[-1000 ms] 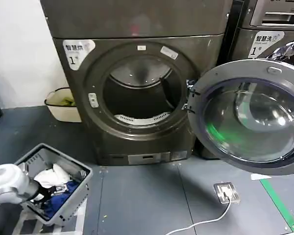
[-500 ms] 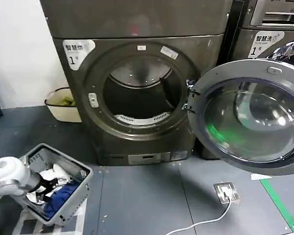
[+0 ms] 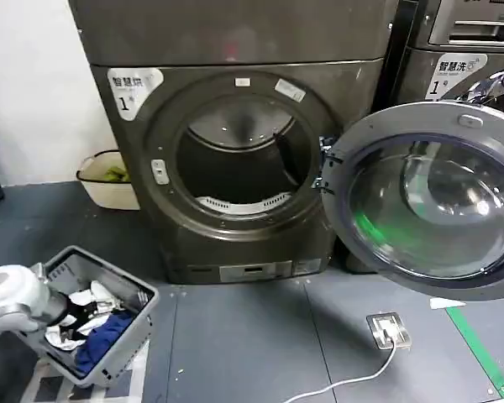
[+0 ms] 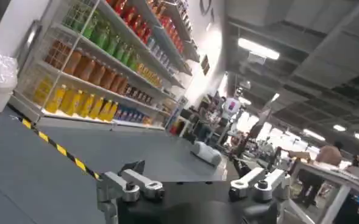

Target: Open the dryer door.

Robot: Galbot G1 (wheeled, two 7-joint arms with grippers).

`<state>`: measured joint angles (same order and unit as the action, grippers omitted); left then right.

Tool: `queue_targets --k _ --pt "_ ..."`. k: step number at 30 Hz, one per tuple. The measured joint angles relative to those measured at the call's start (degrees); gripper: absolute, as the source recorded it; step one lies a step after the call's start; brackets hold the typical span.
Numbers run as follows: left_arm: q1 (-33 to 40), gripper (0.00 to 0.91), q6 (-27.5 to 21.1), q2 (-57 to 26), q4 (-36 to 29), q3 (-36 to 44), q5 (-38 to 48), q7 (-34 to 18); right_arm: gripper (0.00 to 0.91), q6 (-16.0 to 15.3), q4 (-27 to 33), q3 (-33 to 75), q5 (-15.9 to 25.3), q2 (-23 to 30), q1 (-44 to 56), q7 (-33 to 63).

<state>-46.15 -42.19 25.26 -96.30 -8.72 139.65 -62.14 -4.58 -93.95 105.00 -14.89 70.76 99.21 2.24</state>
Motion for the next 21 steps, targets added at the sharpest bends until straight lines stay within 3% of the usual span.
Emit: queue_targets --k 21 --pt "0.56 0.907 -0.01 -0.79 0.65 -0.15 0.09 -0.01 0.907 0.51 1.50 1.86 0.44 -0.23 0.40 0.88"
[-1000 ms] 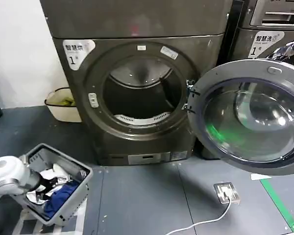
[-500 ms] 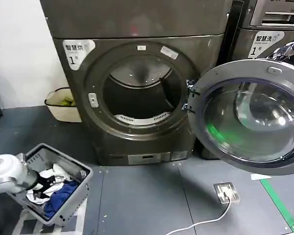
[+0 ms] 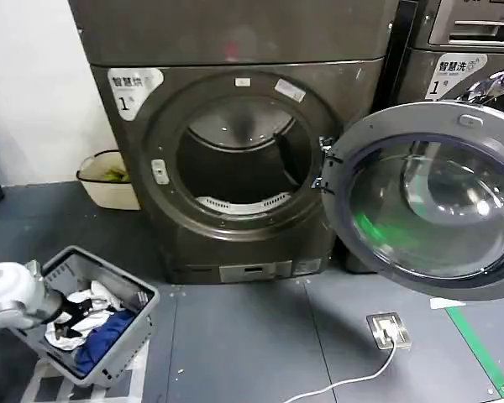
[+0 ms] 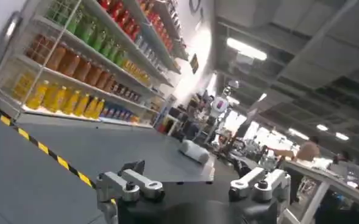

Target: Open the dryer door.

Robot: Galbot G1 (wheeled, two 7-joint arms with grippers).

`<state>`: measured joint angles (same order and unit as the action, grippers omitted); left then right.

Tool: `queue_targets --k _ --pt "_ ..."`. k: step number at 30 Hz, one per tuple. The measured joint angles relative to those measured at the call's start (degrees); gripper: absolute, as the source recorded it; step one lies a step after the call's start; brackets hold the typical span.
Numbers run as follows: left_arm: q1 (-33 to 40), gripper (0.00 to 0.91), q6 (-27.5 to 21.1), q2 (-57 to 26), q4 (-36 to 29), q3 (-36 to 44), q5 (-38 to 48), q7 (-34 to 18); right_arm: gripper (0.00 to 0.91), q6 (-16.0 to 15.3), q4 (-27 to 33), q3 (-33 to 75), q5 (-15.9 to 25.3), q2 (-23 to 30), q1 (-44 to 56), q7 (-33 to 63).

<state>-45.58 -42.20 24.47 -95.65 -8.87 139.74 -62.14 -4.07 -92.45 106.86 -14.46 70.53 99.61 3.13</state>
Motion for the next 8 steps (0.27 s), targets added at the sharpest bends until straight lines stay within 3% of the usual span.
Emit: queue_targets --k 8 --pt "0.03 0.907 0.00 -0.10 0.10 0.00 -0.04 0.00 0.907 -0.07 0.33 0.20 0.00 -0.03 0.01 0.12"
